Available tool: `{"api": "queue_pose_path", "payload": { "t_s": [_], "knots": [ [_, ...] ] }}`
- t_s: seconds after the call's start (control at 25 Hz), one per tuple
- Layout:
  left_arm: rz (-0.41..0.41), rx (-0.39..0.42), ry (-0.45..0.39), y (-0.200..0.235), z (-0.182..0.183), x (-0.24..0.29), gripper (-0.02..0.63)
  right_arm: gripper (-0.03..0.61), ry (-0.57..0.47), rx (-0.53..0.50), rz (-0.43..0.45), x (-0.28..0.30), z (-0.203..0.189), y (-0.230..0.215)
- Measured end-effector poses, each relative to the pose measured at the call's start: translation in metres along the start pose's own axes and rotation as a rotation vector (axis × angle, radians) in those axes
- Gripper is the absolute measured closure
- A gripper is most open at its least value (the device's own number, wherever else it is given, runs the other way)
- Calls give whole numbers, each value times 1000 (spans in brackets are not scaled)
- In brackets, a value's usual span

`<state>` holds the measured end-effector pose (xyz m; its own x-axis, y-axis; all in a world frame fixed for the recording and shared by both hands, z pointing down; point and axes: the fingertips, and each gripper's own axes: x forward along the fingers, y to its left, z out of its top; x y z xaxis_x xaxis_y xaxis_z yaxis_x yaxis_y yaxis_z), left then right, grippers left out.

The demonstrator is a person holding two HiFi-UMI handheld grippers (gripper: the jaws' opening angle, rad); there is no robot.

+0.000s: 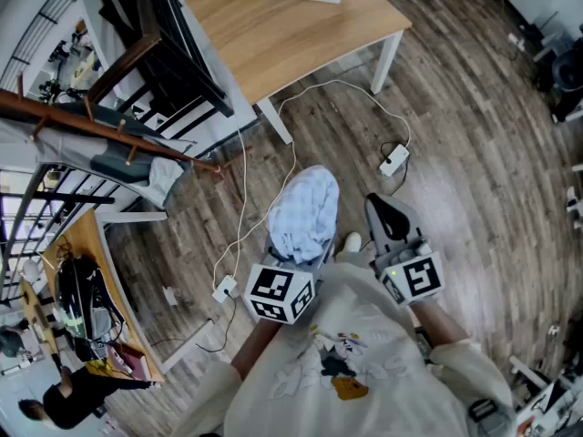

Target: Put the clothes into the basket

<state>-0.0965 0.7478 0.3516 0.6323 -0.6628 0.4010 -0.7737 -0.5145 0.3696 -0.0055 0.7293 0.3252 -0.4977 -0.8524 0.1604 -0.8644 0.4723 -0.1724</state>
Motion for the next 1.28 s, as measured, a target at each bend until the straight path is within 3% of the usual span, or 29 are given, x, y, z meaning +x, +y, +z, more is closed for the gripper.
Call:
{"api": "queue_pose_path", "payload": {
  "t_s": [0.44, 0.68, 1.28],
  "knots": [
    [-25, 17, -23, 10, 9, -5, 359, 548, -1, -15, -4, 13, 5, 16],
    [-43, 9, -15, 27, 7, -18, 359, 546, -23, 19, 40, 26, 5, 41],
    [-61, -28, 31, 79, 11, -18, 359, 546, 15, 46, -29, 69, -4, 39]
  ]
}}
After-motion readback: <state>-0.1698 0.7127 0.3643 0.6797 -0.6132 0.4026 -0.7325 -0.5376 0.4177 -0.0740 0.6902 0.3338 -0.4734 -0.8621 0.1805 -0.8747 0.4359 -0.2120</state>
